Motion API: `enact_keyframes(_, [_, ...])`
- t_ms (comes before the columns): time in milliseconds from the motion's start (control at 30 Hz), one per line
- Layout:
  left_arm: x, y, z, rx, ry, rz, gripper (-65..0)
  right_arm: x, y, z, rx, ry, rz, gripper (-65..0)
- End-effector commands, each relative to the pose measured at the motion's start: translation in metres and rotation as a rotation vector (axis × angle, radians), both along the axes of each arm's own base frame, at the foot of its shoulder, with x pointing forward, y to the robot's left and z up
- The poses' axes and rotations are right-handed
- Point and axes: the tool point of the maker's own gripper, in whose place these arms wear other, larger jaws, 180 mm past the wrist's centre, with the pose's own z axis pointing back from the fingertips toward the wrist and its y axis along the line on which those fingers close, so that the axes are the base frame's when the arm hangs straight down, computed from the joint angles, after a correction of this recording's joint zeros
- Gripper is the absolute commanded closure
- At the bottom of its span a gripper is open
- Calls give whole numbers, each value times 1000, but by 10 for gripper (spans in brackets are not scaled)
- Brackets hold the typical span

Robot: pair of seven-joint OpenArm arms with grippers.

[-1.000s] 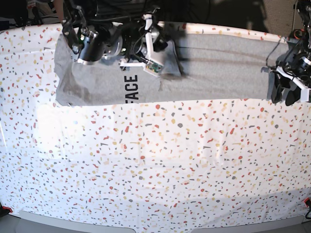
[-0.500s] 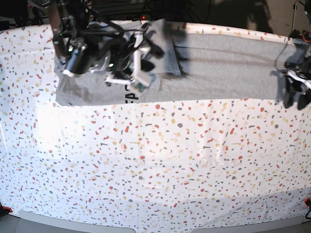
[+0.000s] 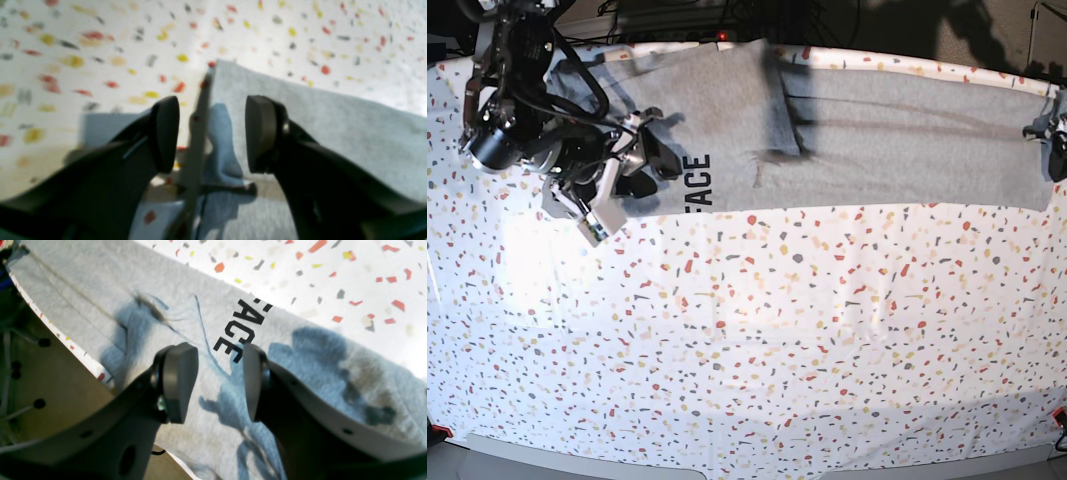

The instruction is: Fold the T-shirt properly

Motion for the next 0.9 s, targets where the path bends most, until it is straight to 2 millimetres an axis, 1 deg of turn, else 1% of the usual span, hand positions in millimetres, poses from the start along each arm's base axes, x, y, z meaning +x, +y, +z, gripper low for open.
enact_keyframes(0, [8, 9, 11, 8, -37, 4, -311, 3, 3, 10, 20, -32, 15, -269])
enact_keyframes(200, [-1, 16, -23, -68, 54, 45, -311, 1, 3, 10, 18, -24, 19, -269])
enact_keyframes(367, [-13, 20, -44, -111, 109, 87, -305, 1, 3, 10, 19, -24, 19, -269])
enact_keyframes(467, [-21, 11, -57, -129, 182, 63, -305, 2, 3, 10, 19, -25, 19, -269])
enact_keyframes(567, [-25, 1, -67, -138, 235, 27, -302, 2, 3, 10, 18, -24, 19, -269])
enact_keyframes(700, [-25, -18, -72, -220, 267, -5, -235, 2, 3, 11, 22, -29, 18, -269])
enact_keyframes(767, [-25, -25, -74, -237, 274, -20, -229, 3, 4, 12, 26, -35, 17, -269])
enact_keyframes(867, [-26, -28, -76, -235, 287, -34, -229, 4, 4, 13, 30, -41, 15, -269])
